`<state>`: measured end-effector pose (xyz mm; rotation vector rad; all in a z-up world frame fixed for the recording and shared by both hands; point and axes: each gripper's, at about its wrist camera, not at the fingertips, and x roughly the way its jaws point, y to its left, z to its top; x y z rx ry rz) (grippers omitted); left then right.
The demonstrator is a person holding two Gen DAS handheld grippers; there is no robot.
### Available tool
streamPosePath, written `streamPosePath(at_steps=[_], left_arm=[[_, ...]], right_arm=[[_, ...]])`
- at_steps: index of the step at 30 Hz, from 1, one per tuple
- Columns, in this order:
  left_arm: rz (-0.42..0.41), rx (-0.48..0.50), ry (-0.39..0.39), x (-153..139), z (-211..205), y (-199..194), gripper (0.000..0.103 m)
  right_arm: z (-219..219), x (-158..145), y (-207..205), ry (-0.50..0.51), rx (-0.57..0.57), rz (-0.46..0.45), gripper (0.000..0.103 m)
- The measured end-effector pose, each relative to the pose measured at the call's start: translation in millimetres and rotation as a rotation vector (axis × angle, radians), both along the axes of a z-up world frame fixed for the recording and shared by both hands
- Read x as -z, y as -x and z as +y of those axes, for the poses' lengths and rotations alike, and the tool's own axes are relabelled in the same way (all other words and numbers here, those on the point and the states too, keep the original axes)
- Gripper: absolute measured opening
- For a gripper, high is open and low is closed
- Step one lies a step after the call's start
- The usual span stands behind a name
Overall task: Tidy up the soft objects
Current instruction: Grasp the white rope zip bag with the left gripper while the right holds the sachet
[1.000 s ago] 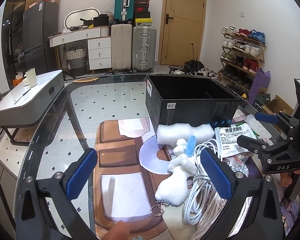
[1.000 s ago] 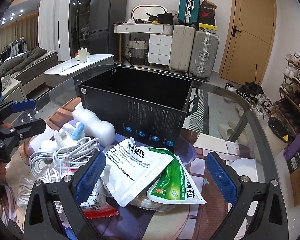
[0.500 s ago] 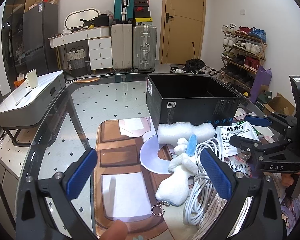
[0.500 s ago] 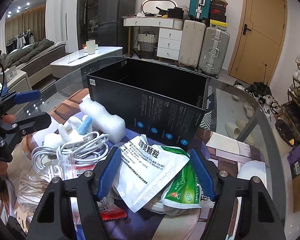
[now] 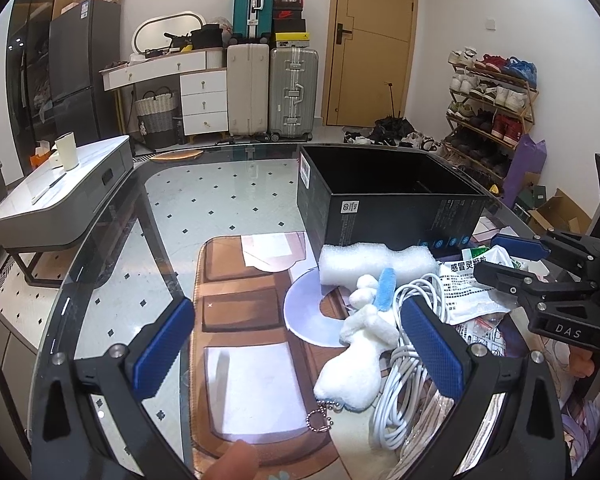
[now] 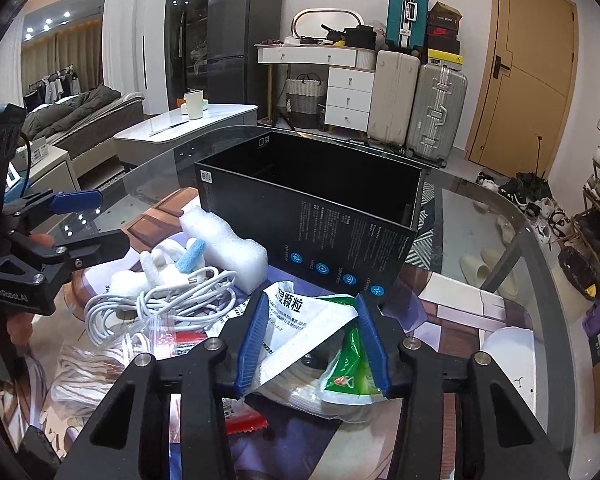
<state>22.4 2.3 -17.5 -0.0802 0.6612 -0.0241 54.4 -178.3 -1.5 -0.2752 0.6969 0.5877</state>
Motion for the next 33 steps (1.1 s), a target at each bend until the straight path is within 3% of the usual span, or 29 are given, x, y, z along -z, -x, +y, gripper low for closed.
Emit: streamPosePath(at_steps=[8,22,33], left_arm=[[0.01,0.034,-0.014,0,-1,5,0.103],[0.093,0.283,0.007,-3,-35,29,0.103],[0.129,0.341,-0.004,1,-46,37,0.1]], right_arm=[[-5,1,6,0.006,-0.014,0.026,0.046],[-1,1,11,0.023,-0.039,0.021,0.049],[1,0,14,0.022,-0.058,0.019,0.047]])
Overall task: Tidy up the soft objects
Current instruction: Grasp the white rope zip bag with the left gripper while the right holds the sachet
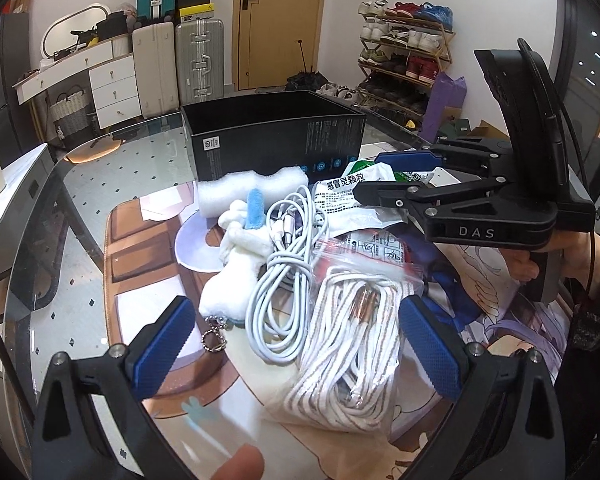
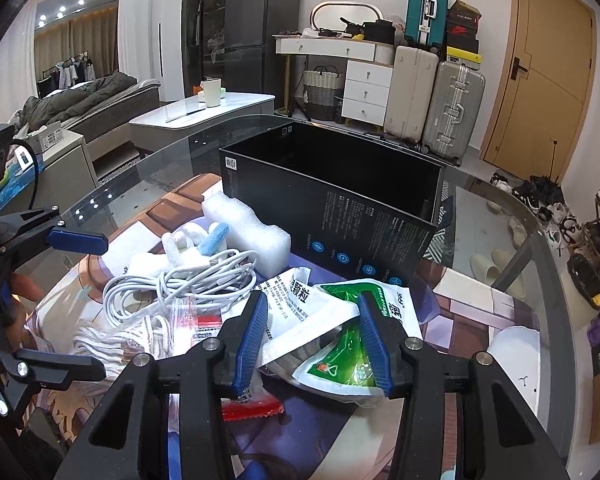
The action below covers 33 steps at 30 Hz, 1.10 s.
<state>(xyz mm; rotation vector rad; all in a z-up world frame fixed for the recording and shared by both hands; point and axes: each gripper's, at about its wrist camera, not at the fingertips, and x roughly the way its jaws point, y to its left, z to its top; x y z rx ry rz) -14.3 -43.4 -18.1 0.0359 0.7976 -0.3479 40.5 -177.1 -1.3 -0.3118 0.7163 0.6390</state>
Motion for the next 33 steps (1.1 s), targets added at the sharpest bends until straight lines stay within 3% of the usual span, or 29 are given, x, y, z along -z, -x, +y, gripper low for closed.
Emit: streamPosePath(at_steps=[11,19,24,33], left_arm=[[0.009,0.024,-0.02,2,-6,7,0.099],[0.019,0.058,-0.046,6,-15,9,0.099],[0.039,0.067,-0.053,10,-18,8,0.089],[0.068,0.069,-0.045,14,-22,4,0.085]], right_arm=[[-1,-8,5,-0.016,-0.023,-0.02,0.043],[3,-4,5,-0.037,-0.045,0.032,0.043],[6,1,4,-0.023,-0.048,0.054,0.043],[17,9,-4,-0.008,-0.061,0.096,0.043]])
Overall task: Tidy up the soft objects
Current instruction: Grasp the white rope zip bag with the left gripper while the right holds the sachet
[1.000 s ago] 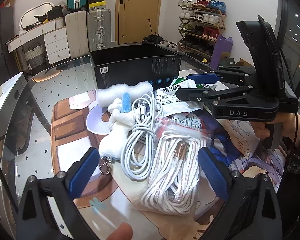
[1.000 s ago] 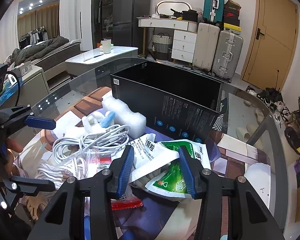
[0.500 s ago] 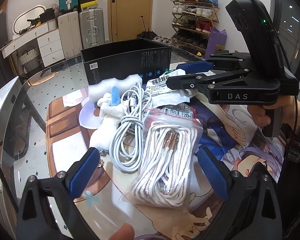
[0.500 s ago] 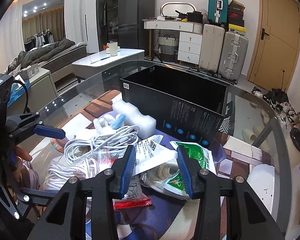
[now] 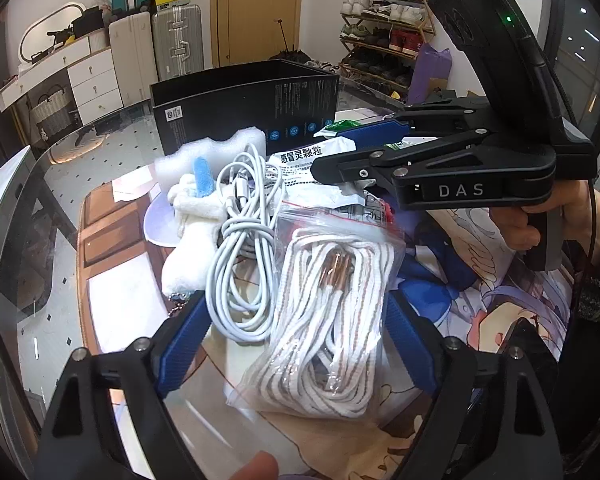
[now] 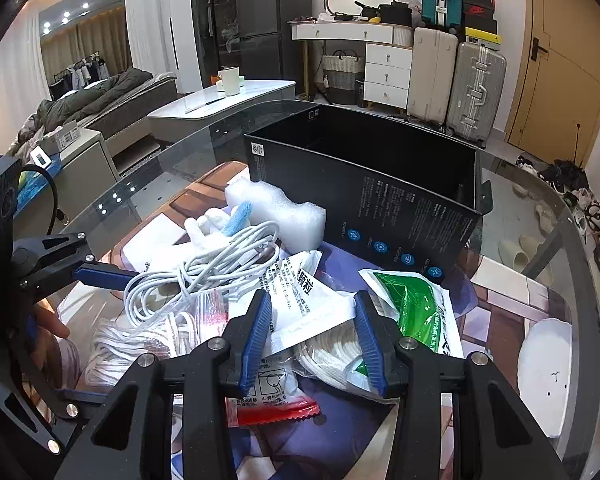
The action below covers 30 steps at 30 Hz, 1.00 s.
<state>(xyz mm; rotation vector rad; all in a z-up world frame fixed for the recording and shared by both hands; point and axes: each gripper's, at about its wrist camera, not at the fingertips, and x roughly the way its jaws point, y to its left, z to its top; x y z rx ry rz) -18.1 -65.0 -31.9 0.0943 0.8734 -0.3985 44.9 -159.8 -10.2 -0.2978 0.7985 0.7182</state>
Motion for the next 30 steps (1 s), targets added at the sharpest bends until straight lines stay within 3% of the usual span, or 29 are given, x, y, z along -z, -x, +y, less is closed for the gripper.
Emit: streamPosePath(at_steps=[7,18,22,30], left_arm=[[0.048,0.001,0.0,8,2,-5,0.084],[0.049,0.01,-0.02,10,1,-4,0.085],[0.044,0.019,-0.064,11,-7,-4,0.086],[0.036,0.004,-0.07,9,-5,-5,0.079]], right_arm=[[6,-4,-4,0.057,-0.046,0.001,0.047],[19,-10,-8,0.173,-0.15,-0.013,0.052],[23,-15,-11,0.179,-0.201,0.005,0.075],[43,-5,-12,0.252,-0.292,0.032,0.077]])
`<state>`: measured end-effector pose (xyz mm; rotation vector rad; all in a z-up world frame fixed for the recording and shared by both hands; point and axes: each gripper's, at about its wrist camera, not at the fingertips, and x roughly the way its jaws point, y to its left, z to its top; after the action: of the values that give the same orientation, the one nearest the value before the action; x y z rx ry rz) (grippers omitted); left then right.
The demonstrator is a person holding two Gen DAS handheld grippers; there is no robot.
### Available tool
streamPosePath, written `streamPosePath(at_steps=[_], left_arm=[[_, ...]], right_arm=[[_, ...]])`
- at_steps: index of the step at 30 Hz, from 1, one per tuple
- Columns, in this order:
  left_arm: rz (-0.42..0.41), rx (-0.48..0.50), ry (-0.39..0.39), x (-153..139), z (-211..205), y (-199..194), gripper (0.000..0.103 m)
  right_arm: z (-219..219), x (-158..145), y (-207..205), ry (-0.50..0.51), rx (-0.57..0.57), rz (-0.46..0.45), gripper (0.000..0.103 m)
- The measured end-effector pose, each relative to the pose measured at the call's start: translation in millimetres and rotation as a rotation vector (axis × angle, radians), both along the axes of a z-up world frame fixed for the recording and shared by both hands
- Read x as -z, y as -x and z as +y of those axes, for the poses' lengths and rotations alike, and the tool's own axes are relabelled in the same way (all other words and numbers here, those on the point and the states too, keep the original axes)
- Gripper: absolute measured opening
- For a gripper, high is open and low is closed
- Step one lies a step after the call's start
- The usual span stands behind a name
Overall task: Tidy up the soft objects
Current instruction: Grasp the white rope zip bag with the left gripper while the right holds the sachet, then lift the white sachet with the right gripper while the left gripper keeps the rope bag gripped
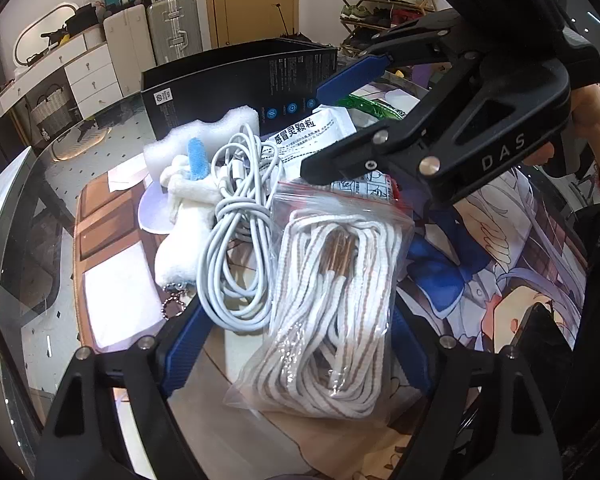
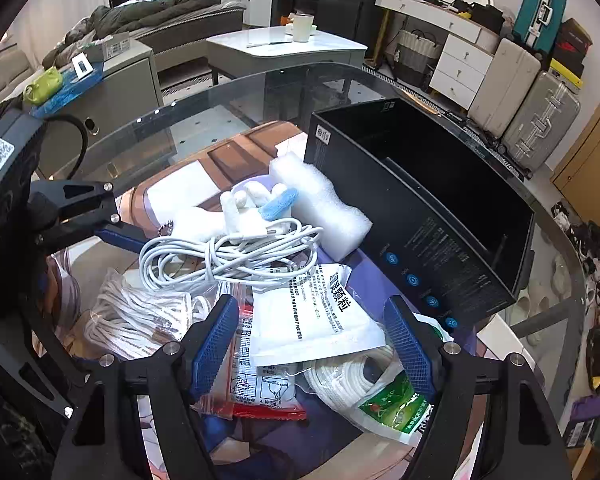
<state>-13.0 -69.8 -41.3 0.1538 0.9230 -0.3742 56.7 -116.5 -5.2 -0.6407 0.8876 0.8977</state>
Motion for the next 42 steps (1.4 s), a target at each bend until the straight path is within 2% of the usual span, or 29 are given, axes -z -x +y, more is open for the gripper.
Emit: streamPosePath(at_steps=[7,11,18,21,25,33,42], left_arm=[[-0.014,-0.022,-0.002,-2,2,2,0.067],[-0.023,-0.024,-0.001,-3,0,6,0.052],[-0.032,-0.016,0.01,-6,-3,11,0.042],[-0.034,-0.025,0.019,-7,0,11,0.041],[-0.041,-0.036,0.051,-9,6,16,0.04],[-0.045,-0.04,0.068,-12,12,23,0.04],[-0.033,-0.056,0.122,-14,21,18,0.04]], right_arm=[[3,6,-15,0.029,0.006,0.042,0.077],[4,9,-17,0.053,-0.003,0.06,0.073],[8,13,-16,0.078,-0.021,0.053,0.071],[9,14,-16,0.08,-0.019,0.065,0.067],[10,16,-17,0.083,-0.008,0.086,0.056],[8,12,-15,0.081,0.007,0.069,0.043],[1,0,-17,0.027,0.051,0.067,0.037]])
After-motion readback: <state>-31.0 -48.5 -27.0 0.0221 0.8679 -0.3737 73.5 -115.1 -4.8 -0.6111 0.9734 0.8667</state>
